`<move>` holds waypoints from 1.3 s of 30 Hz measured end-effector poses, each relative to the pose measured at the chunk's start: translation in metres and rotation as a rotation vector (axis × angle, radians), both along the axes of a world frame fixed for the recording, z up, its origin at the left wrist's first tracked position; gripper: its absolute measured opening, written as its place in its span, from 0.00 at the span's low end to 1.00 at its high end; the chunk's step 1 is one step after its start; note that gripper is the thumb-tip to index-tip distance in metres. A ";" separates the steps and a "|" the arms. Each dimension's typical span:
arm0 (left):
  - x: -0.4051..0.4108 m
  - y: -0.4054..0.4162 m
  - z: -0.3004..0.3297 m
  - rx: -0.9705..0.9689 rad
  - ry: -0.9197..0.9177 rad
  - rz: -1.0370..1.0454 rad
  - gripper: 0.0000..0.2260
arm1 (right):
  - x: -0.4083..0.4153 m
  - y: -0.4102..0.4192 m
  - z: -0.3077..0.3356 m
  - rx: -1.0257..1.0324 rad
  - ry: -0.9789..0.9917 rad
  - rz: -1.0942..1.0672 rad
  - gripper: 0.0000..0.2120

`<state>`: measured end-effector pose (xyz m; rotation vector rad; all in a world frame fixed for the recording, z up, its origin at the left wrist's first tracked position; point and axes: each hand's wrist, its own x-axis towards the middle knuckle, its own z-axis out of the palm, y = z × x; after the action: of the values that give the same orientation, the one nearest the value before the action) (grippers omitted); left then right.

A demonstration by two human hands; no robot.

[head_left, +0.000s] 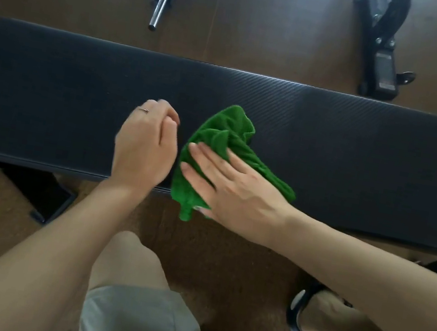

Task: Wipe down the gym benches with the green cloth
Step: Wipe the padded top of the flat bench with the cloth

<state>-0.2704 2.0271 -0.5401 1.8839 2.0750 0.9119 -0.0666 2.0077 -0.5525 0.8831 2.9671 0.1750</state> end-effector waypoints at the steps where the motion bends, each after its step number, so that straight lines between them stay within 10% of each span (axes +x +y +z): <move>1: -0.014 0.002 0.004 0.011 0.042 0.005 0.15 | -0.019 0.002 -0.001 0.005 0.018 0.017 0.33; 15: -0.093 -0.010 -0.010 -0.038 0.160 0.241 0.11 | 0.034 -0.016 0.015 -0.051 -0.054 -0.155 0.35; 28: -0.092 -0.011 -0.012 -0.034 0.157 0.240 0.09 | -0.098 0.012 0.007 -0.096 -0.015 -0.016 0.40; 39: -0.094 -0.012 -0.013 -0.025 0.138 0.229 0.10 | -0.005 -0.001 0.016 -0.119 -0.087 -0.060 0.37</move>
<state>-0.3648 2.0148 -0.5530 1.7688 2.4106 0.8189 -0.0716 2.0066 -0.5362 0.9231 2.8332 0.0340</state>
